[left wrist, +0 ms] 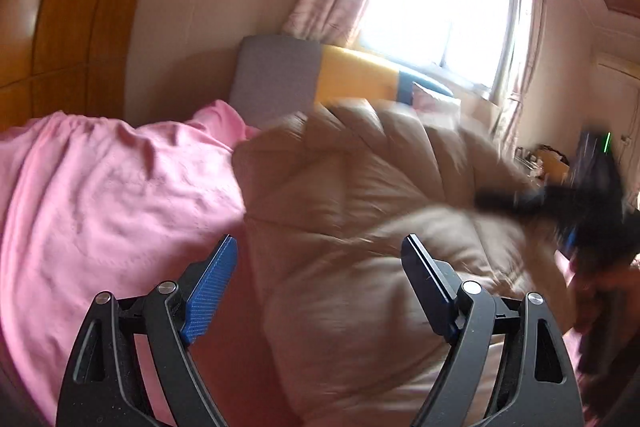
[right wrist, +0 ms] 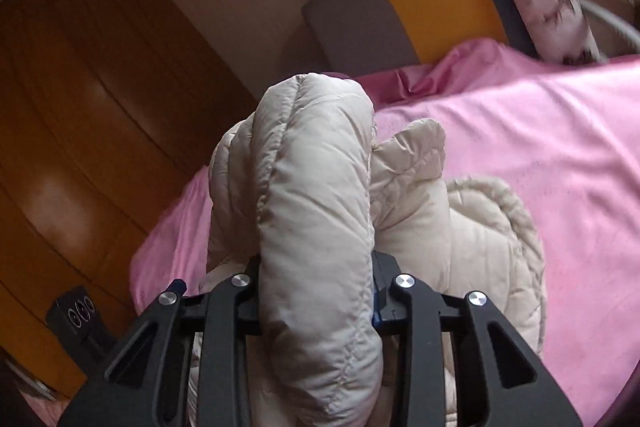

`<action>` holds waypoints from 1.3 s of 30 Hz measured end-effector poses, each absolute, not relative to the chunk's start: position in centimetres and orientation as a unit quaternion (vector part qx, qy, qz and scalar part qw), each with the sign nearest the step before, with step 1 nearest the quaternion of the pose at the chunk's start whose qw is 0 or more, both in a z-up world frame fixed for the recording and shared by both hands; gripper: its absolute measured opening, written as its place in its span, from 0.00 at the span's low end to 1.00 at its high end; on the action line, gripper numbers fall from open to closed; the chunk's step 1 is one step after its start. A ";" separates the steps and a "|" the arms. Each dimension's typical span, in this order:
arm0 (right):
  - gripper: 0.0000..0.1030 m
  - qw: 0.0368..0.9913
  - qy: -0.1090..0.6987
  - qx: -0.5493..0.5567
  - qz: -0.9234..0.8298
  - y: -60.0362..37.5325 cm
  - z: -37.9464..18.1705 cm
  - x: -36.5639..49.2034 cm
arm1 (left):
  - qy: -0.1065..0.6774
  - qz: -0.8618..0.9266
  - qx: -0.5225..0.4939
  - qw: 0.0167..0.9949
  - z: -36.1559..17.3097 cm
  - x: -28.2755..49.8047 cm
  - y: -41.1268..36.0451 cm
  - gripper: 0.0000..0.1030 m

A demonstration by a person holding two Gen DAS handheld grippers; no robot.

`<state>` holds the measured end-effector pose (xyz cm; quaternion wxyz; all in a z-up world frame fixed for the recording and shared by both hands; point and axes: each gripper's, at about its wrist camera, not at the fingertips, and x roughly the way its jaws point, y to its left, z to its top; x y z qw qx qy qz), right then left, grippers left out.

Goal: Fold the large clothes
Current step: 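Grasp the folded jacket bundle with the right gripper and fold it over, then open the right gripper and regrasp the jacket edge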

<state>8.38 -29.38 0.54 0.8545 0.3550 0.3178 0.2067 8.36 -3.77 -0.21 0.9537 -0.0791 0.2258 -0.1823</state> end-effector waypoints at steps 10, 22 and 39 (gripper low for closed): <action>0.50 0.878 0.275 0.374 0.113 -33.6 -3.4 1.7 | 0.267 -0.208 0.112 0.934 -2.1 9.5 -15.3 0.88; 0.43 0.962 0.258 0.093 0.006 -24.8 9.6 4.6 | 0.236 -0.186 0.144 0.943 -2.2 7.8 -16.1 0.88; 0.02 0.929 0.325 0.160 -0.079 -29.6 -3.5 11.5 | 0.306 -0.235 0.104 0.917 -0.2 9.5 -16.1 0.90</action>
